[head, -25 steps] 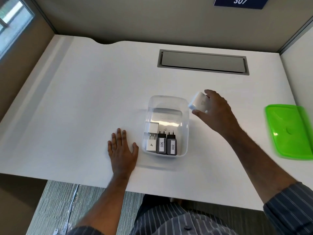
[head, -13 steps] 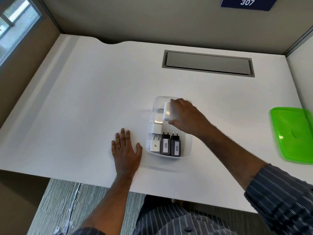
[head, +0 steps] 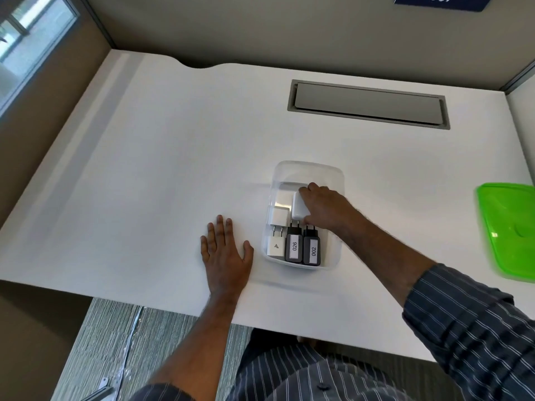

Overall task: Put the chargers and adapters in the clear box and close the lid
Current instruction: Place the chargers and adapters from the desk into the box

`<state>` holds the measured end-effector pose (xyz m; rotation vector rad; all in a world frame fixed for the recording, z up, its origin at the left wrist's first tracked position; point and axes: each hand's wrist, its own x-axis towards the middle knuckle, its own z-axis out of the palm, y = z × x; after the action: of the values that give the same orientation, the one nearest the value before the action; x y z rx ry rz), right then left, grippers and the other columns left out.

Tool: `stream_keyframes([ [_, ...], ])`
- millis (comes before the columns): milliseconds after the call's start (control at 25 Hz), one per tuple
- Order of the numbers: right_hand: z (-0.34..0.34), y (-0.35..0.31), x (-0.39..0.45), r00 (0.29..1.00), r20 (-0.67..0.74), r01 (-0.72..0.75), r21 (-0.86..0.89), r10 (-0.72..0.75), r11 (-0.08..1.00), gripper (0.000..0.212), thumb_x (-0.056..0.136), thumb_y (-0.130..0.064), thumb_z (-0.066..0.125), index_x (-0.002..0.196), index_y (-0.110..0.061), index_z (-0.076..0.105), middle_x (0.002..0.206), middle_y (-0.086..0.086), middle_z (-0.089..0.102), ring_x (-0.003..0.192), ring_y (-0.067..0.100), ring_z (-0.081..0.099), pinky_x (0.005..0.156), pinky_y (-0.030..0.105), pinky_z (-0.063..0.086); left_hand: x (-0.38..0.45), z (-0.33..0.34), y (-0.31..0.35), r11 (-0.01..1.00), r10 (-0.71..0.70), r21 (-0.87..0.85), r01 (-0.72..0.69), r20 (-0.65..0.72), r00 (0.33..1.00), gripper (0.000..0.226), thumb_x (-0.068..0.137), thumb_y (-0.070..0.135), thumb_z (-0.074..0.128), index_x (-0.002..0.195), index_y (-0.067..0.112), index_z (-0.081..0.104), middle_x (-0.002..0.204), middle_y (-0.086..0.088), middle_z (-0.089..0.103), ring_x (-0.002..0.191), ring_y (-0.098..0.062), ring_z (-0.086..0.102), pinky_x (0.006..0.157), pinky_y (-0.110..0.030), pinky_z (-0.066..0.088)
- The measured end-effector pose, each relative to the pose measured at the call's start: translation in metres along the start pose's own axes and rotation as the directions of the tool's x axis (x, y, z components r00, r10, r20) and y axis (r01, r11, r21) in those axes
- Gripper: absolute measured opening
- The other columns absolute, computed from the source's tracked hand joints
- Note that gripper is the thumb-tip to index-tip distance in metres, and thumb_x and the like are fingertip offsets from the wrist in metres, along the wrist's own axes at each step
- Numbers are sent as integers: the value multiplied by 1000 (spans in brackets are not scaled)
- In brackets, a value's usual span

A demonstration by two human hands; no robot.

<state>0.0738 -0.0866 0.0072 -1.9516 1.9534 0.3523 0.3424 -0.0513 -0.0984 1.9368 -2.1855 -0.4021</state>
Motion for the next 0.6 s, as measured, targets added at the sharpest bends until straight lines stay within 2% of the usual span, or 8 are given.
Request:
stream_keyframes([
  [160,-2,-3,2,1000,8,-22,49,22,999,64,77,-31,83,126,-9,47,122,12,54,110,34,59,79,41,49,1,0,-1,1000,4,0,-4,5,1000,75,97,47,38,164,17,20,175,-5,16,162,-27,12,131,-49,11],
  [320,-8,-4,-2,999,-7,-35,112,36,993,72,77,-28,83,135,-9,46,128,11,53,116,33,55,87,44,52,0,1,-2,1000,7,8,-7,20,1000,75,98,47,37,164,16,19,175,-6,15,162,-28,11,131,-50,11],
  [480,-16,3,-15,981,-173,-44,249,89,967,55,89,-32,71,136,-13,49,129,8,56,118,31,54,95,44,48,-1,-3,-4,1000,21,-5,-21,71,997,75,101,47,36,165,15,15,175,-7,11,163,-28,7,132,-51,11],
  [600,-18,10,-31,936,-318,-37,336,150,941,44,92,-31,68,130,-14,55,128,4,59,118,28,55,99,43,42,-3,-10,-5,999,38,-26,-36,107,994,74,101,47,37,165,14,17,175,-7,10,163,-29,6,132,-51,9],
])
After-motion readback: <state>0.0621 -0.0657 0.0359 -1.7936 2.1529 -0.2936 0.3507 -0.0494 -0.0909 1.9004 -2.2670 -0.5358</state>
